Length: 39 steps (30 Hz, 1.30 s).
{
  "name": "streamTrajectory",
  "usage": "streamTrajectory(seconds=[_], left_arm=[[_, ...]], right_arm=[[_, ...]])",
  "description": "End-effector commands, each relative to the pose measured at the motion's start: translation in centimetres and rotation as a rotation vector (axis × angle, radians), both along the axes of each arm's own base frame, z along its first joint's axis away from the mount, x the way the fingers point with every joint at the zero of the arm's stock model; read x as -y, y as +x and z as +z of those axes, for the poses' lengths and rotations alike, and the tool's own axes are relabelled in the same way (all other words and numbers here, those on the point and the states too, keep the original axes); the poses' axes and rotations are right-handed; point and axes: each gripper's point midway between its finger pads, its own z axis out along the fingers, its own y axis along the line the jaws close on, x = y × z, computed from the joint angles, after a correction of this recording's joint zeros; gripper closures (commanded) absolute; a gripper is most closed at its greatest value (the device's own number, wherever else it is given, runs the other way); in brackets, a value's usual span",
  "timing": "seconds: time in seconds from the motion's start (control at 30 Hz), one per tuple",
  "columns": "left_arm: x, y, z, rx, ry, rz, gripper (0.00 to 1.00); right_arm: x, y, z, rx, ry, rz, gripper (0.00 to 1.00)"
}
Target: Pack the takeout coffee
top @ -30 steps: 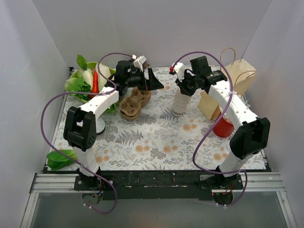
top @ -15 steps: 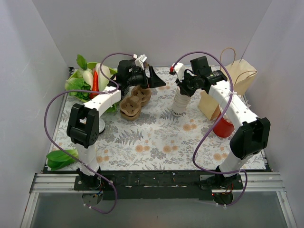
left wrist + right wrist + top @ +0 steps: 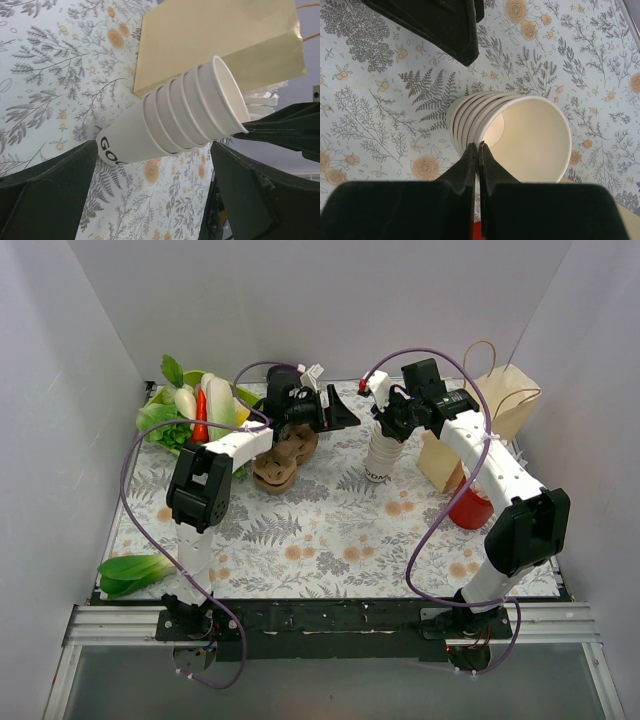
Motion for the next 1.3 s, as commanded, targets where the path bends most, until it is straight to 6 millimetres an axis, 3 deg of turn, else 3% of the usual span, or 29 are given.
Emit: streamTrajectory(seconds=[0.0, 0.67, 1.27], left_arm=[[1.9, -0.5, 4.0, 0.082, -0.075, -0.05, 0.02], [4.3, -1.0, 1.9, 0.033, -0.069, -0.061, 0.02], [4.5, -1.4, 2.3, 0.018, -0.103, -0.084, 0.02]], right_arm=[[-0.5, 0.6, 2.5, 0.076, 0.033, 0.007, 0.99], [-1.2, 0.4, 2.5, 0.067, 0.045, 0.028, 0.99], [-1.7, 0.4, 1.9, 0.06, 0.034, 0.04, 0.99]])
